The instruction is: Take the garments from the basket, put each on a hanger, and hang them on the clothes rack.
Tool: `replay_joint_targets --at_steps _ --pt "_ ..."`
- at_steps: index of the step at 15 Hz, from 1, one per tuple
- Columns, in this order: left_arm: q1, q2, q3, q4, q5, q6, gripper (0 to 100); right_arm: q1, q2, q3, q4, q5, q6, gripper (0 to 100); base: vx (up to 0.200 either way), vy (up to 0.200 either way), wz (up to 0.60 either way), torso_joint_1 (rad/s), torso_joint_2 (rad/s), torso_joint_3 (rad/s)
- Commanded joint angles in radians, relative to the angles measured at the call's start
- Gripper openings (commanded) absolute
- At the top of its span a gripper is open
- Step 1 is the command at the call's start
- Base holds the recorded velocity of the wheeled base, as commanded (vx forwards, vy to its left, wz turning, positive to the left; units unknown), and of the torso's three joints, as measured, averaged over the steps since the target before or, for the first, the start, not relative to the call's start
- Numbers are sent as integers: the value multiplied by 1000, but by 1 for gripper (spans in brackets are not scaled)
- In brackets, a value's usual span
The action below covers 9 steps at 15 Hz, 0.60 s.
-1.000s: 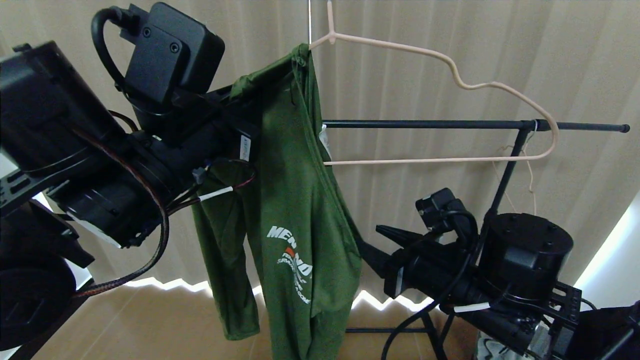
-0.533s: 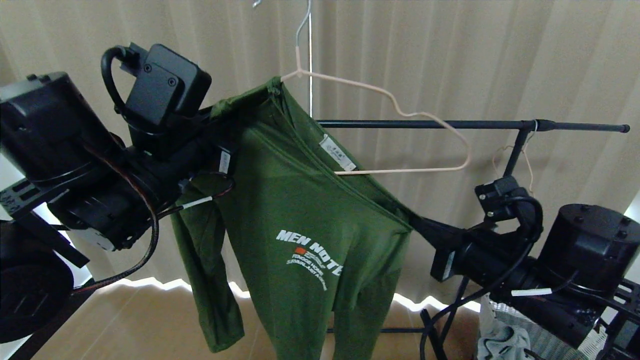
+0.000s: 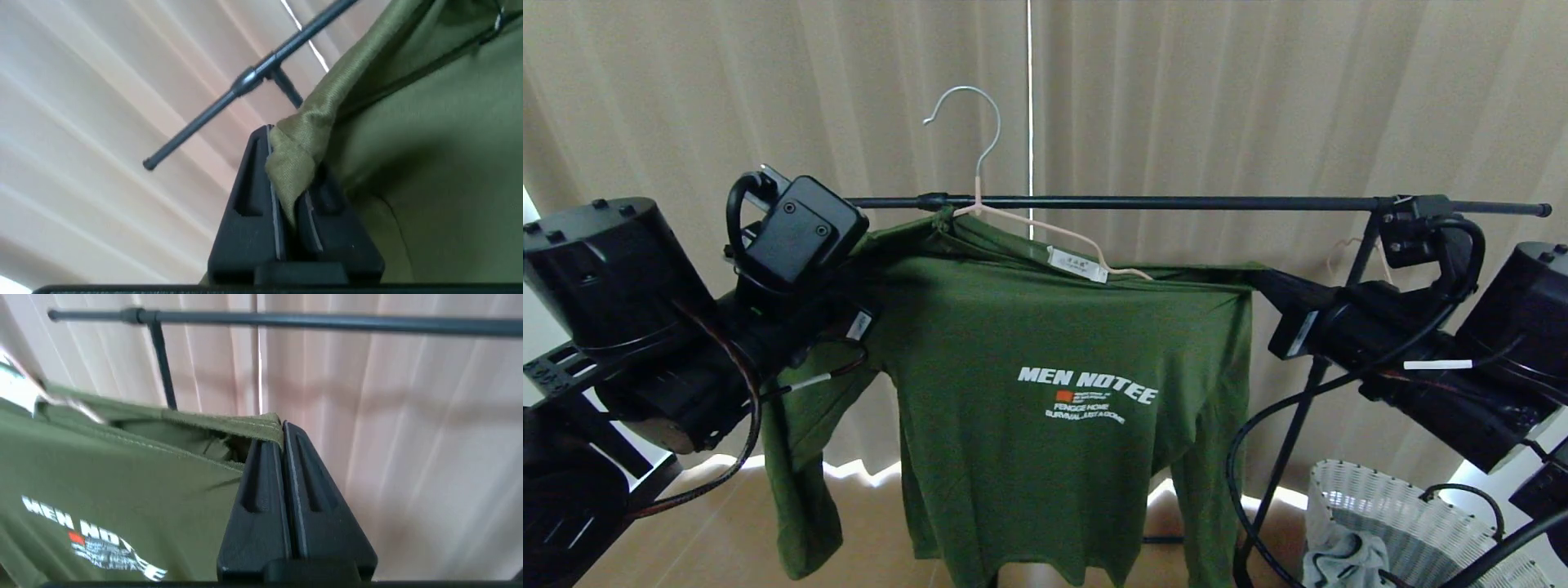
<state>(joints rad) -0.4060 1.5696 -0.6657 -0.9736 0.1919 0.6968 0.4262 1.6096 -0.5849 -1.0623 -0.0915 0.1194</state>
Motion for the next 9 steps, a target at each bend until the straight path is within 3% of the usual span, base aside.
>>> replay_joint_targets --at_steps 1,4,9 --pt "3 4 23 1 3 1 0 5 -13 -10 -1 -1 0 0 0 0 0 0 0 0" --pt "1 6 14 3 8 -2 0 74 -34 -6 18 -2 -1 0 0 0 0 0 0 0" --pt "3 15 25 3 60 -2 0 181 -62 -16 65 -1 -72 0 0 0 0 0 0 0"
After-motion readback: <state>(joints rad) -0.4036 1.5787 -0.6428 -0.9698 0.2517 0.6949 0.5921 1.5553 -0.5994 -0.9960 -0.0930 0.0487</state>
